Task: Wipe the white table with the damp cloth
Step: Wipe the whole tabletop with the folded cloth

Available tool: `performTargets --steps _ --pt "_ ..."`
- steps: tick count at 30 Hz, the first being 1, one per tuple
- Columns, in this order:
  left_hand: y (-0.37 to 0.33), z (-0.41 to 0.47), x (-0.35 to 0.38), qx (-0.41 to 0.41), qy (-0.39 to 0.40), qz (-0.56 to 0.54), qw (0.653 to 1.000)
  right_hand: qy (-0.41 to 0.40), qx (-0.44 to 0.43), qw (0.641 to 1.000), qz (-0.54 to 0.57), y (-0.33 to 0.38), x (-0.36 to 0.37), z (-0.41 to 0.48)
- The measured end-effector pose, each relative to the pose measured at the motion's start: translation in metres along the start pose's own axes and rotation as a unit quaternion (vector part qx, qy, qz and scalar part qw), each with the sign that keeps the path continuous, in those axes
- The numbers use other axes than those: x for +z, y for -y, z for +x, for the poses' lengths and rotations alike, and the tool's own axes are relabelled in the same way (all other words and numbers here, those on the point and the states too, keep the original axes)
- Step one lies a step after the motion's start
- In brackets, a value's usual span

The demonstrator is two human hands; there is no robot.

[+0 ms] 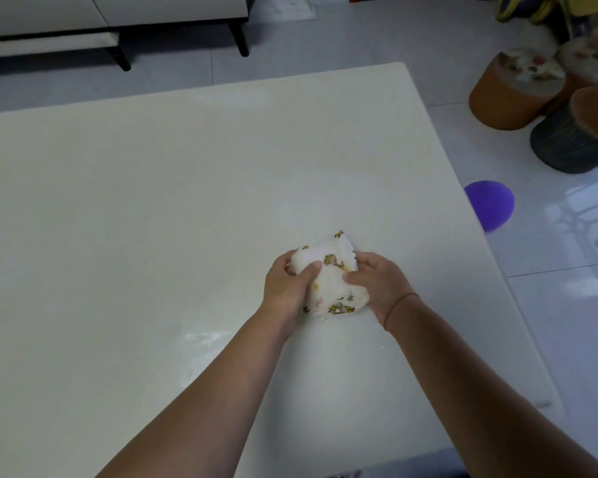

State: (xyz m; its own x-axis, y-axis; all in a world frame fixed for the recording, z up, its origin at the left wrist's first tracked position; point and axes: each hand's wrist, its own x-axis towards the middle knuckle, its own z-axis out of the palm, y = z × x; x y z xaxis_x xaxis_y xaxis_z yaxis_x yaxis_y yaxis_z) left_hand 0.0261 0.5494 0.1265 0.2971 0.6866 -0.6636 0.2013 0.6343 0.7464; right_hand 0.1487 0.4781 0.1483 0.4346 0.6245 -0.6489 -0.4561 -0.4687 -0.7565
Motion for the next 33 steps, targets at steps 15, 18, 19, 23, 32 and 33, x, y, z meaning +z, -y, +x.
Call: performTargets --steps 15,18,19,23,32,33 --pt "0.064 0.015 -0.037 0.290 -0.174 0.599 0.726 -0.108 -0.224 0.686 -0.684 -0.084 0.036 0.005" --pt "0.074 0.020 -0.045 0.294 -0.169 0.624 0.704 -0.099 -0.244 0.658 -0.705 -0.090 0.026 0.014" --pt "0.074 0.021 -0.045 0.291 -0.171 0.623 0.706 -0.104 -0.250 0.649 -0.711 -0.089 0.015 0.017" --pt "0.076 0.020 -0.044 0.284 -0.169 0.629 0.704 -0.192 -0.175 0.680 -0.685 -0.076 -0.035 0.027" --pt "0.073 0.020 -0.045 0.275 -0.159 0.640 0.700 -0.058 -0.279 0.631 -0.722 -0.132 0.020 -0.044" --pt "0.072 0.019 -0.045 0.273 -0.152 0.637 0.705 -0.052 -0.289 0.617 -0.731 -0.131 0.006 -0.043"
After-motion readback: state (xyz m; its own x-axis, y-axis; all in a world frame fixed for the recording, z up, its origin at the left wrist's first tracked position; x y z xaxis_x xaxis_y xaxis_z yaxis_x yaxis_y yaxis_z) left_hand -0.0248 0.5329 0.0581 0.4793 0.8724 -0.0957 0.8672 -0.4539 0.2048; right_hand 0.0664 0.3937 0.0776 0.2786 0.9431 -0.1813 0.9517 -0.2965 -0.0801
